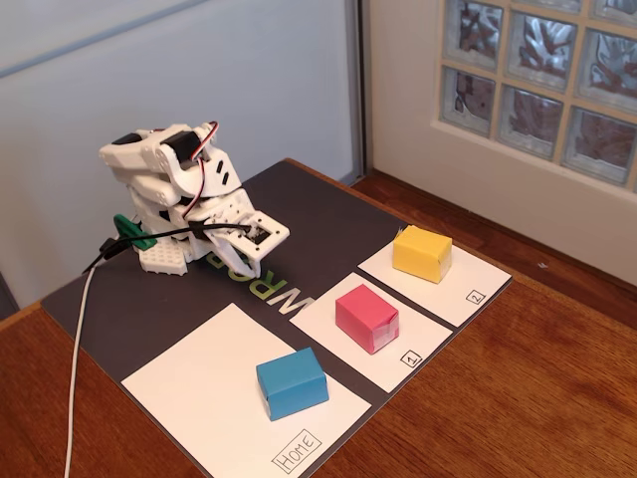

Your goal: Move box red to home

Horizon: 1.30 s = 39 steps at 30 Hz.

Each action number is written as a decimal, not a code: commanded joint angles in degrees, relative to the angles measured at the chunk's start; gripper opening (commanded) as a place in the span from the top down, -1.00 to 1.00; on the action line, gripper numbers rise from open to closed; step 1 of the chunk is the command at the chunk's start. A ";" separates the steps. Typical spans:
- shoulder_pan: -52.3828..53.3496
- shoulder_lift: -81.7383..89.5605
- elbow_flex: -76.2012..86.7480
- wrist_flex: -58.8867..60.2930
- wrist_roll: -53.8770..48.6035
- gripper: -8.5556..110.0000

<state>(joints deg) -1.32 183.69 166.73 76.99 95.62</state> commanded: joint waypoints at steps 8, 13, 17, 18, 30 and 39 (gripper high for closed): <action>-1.05 -42.19 -31.46 -6.68 0.97 0.86; -2.81 -53.88 -43.24 -9.32 7.21 0.86; -5.54 -65.65 -54.76 -9.49 9.67 0.86; -6.15 -68.55 -58.01 -9.40 10.02 0.86; -13.62 -96.59 -88.95 -7.47 16.44 0.86; -12.30 -110.48 -99.93 -4.83 11.78 0.85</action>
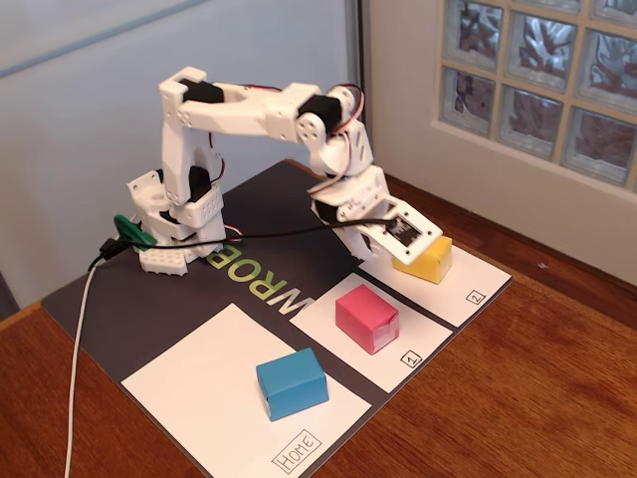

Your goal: Move box red to home

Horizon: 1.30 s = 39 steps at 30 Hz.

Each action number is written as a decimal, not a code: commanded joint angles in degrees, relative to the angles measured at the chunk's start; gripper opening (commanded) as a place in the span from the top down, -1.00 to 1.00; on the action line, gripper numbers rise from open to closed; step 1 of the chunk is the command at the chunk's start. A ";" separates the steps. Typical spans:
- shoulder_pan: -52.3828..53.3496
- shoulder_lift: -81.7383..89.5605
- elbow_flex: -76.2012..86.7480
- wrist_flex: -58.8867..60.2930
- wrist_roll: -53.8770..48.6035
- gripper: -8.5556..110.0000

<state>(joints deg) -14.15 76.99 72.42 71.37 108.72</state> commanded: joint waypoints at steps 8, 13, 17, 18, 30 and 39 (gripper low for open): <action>2.72 -16.35 -22.50 9.40 -5.80 0.85; 2.99 -17.31 -23.12 9.93 -5.98 0.49; 2.81 -17.93 -23.12 10.46 -6.06 0.02; 2.72 -18.02 -23.12 10.55 -6.24 -0.03; -0.62 -19.34 -22.24 11.95 -2.81 0.03; -1.93 -25.05 -22.50 6.59 -0.44 0.00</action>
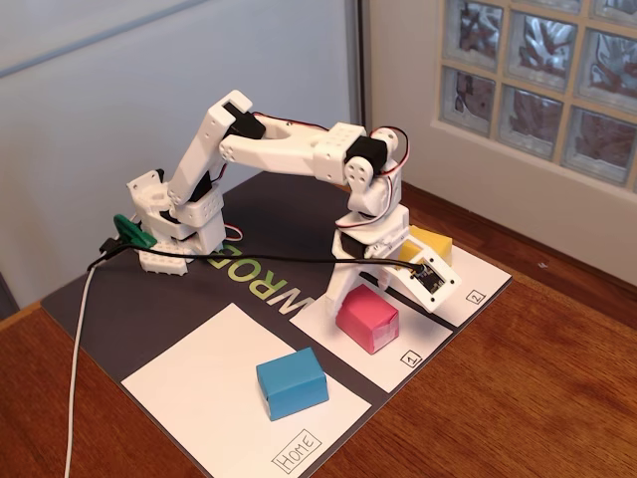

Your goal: Move box red to home

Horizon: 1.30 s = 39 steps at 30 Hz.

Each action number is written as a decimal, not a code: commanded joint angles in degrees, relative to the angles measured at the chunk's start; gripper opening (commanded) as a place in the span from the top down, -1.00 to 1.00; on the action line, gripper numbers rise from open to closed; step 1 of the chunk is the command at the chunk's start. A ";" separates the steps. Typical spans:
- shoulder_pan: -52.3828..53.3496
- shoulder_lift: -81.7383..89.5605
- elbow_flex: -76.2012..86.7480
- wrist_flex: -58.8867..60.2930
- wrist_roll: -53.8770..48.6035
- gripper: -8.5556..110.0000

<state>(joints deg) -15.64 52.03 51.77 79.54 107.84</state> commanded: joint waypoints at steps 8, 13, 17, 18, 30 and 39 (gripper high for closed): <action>0.18 -4.83 -2.37 -4.83 0.26 0.00; 0.62 -6.24 -2.37 -5.71 -0.26 0.09; 1.41 -6.24 -2.37 -5.71 -0.44 0.52; 1.58 -6.06 -2.37 -5.62 -0.44 0.63; 3.08 1.23 -3.34 -2.11 -2.20 0.87; 3.78 12.13 -5.10 7.38 -5.19 0.87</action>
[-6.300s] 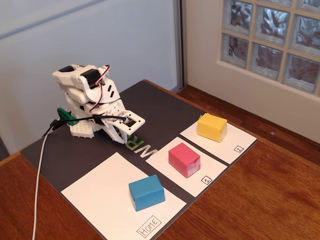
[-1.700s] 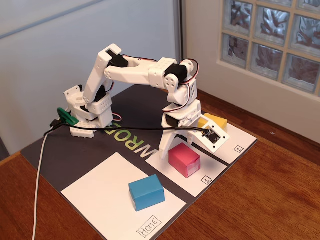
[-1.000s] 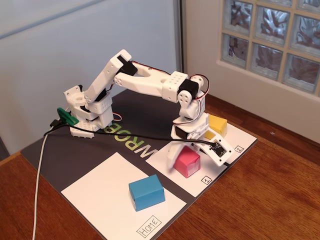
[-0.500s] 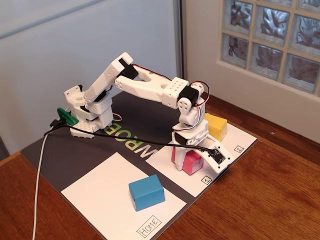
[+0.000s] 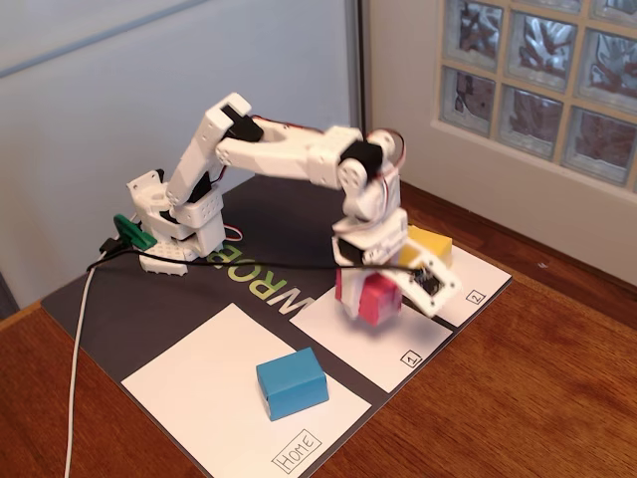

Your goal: Move box red to home

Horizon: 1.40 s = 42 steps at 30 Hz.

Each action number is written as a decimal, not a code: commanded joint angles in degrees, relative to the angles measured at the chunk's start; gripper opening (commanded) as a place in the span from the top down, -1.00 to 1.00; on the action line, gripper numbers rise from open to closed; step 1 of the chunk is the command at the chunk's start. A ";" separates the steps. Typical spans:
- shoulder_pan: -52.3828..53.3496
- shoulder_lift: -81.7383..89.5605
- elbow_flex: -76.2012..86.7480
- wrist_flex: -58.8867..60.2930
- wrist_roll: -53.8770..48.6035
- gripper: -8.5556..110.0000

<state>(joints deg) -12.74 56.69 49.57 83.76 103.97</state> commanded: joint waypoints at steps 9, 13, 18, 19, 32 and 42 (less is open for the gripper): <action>7.47 22.41 2.81 12.83 -10.37 0.87; 11.87 32.26 15.38 9.76 -13.80 0.87; 18.54 41.57 28.74 5.89 -19.95 0.87; 20.04 42.98 31.55 4.39 -21.88 0.87; 34.54 37.79 41.75 -10.28 -34.01 0.87; 38.85 26.02 41.57 -18.81 -35.16 0.87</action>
<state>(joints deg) 25.22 85.17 91.58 67.24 69.08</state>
